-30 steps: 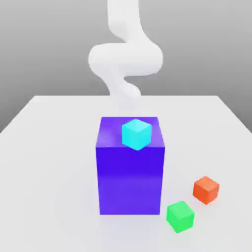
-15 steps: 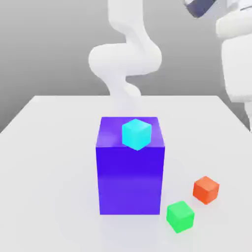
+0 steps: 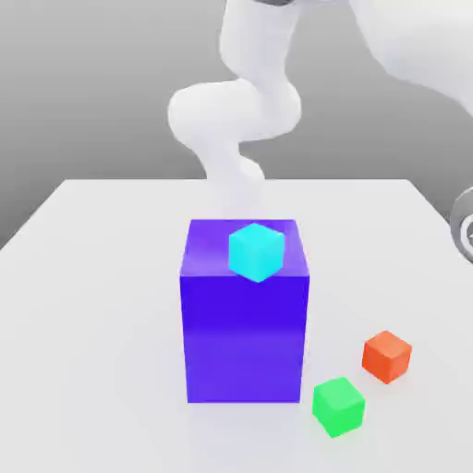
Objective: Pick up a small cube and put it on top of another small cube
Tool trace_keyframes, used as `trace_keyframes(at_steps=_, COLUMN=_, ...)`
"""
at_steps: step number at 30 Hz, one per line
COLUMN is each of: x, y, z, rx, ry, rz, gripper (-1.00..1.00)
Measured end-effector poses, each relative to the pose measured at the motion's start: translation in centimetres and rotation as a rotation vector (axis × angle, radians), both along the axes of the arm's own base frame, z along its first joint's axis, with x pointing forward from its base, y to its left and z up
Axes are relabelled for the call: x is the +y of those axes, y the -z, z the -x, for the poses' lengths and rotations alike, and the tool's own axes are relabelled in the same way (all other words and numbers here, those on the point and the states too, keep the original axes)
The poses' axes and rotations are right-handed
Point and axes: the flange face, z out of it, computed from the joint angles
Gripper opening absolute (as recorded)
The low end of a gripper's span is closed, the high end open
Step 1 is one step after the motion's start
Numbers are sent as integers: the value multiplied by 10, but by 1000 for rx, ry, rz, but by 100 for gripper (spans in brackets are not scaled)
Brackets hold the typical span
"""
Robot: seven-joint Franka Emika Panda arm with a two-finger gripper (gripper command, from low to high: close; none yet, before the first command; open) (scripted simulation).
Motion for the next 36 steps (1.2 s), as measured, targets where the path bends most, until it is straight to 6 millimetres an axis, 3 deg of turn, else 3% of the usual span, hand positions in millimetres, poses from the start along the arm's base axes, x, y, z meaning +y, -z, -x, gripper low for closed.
trace_keyframes(at_steps=1, x=1, y=17, z=1, rx=2, ry=-4, rz=1, gripper=0)
trace_keyframes(at_steps=2, x=1, y=30, z=1, rx=2, ry=-5, rz=2, gripper=-100)
trace_keyframes(at_steps=8, x=1, y=37, z=2, rx=4, ry=-6, rz=2, gripper=-100)
trace_keyframes(at_steps=10, x=1, y=21, z=1, rx=5, ry=-7, rz=2, gripper=-100)
trace_keyframes(at_steps=13, x=-3, y=-21, z=3, rx=4, ry=-7, rz=4, gripper=-100)
trace_keyframes(at_steps=20, x=-81, y=-57, z=25, rx=-18, ry=9, rz=35, gripper=-100)
trace_keyframes(at_steps=27, x=-160, y=-76, z=68, rx=-12, ry=33, rz=29, gripper=-100)
trace_keyframes(at_steps=31, x=-199, y=-75, z=96, rx=2, ry=53, rz=7, gripper=-100)
trace_keyframes(at_steps=36, x=-202, y=-25, z=102, rx=5, ry=46, rz=1, gripper=-100)
